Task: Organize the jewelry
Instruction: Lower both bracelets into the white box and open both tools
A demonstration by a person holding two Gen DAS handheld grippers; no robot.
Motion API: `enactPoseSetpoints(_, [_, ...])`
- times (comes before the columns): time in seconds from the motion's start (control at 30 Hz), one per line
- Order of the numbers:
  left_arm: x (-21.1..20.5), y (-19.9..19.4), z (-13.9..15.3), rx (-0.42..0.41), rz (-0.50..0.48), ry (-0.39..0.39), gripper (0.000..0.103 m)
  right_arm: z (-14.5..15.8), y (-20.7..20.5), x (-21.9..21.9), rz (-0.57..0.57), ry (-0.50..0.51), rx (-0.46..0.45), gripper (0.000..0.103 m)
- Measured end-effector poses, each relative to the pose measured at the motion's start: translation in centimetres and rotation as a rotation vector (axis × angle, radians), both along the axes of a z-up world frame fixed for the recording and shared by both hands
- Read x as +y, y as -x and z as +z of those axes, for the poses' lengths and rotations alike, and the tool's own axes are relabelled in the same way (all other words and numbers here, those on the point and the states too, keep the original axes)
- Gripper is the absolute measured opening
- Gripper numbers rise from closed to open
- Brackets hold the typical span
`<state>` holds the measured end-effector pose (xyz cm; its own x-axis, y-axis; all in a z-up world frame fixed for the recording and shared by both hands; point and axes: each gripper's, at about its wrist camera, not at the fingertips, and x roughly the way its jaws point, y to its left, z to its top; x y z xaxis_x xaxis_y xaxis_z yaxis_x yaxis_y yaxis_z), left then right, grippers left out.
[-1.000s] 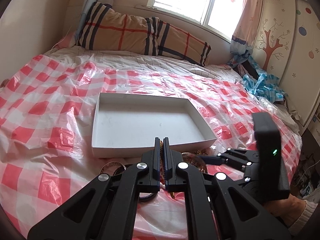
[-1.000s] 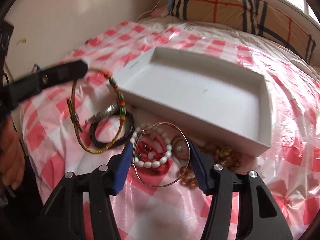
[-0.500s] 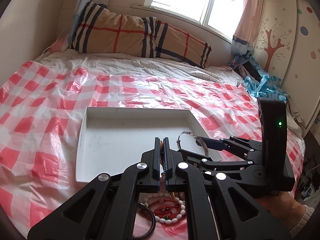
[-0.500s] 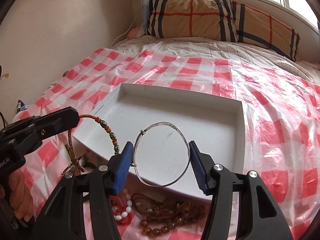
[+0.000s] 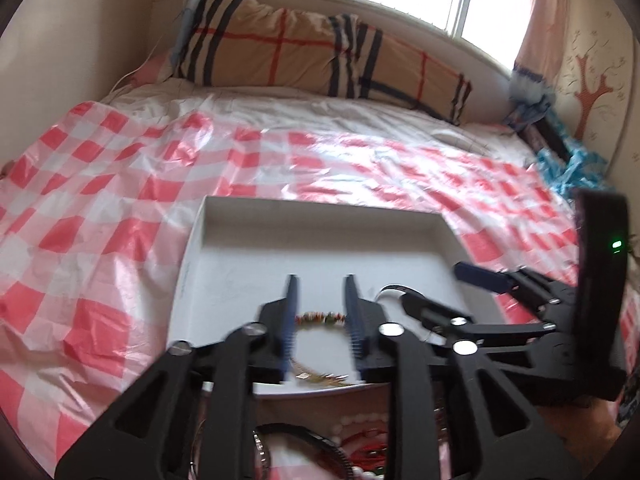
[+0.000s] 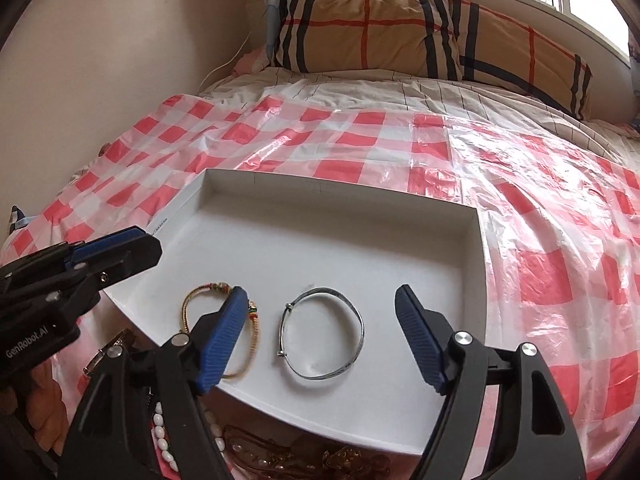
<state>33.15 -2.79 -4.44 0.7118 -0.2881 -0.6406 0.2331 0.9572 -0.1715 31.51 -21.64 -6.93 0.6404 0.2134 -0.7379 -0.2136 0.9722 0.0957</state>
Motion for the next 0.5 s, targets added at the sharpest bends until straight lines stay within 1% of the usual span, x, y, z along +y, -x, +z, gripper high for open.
enactPoseSetpoints(0.03, [0.1,0.0,0.0,0.0,0.019,-0.011,0.045,0.1,0.1,0.0,0.0,0.004,-0.002,0.073])
enactPoseSetpoints(0.07, [0.3,0.0,0.0,-0.004,0.036,-0.02,0.053,0.2,0.2,0.1,0.002,0.008,-0.006,0.074])
enactPoseSetpoints(0.1, [0.5,0.1,0.1,-0.008,0.05,-0.027,0.057,0.4,0.3,0.2,0.006,0.012,-0.009,0.075])
enactPoseSetpoints(0.2, [0.8,0.2,0.2,-0.004,0.07,-0.047,0.063,0.5,0.6,0.8,0.019,0.037,-0.018,0.078])
enactPoseSetpoints(0.33, [0.9,0.3,0.1,0.009,0.082,-0.056,0.065,0.1,0.8,1.6,0.039,0.069,-0.014,0.079])
enactPoseSetpoints(0.43, [0.7,0.6,0.2,-0.002,0.083,-0.082,0.069,0.0,0.9,1.9,0.046,0.084,-0.014,0.081])
enactPoseSetpoints(0.5, [0.5,0.9,0.3,-0.015,0.082,-0.099,0.074,0.0,1.0,2.0,0.047,0.09,-0.016,0.083])
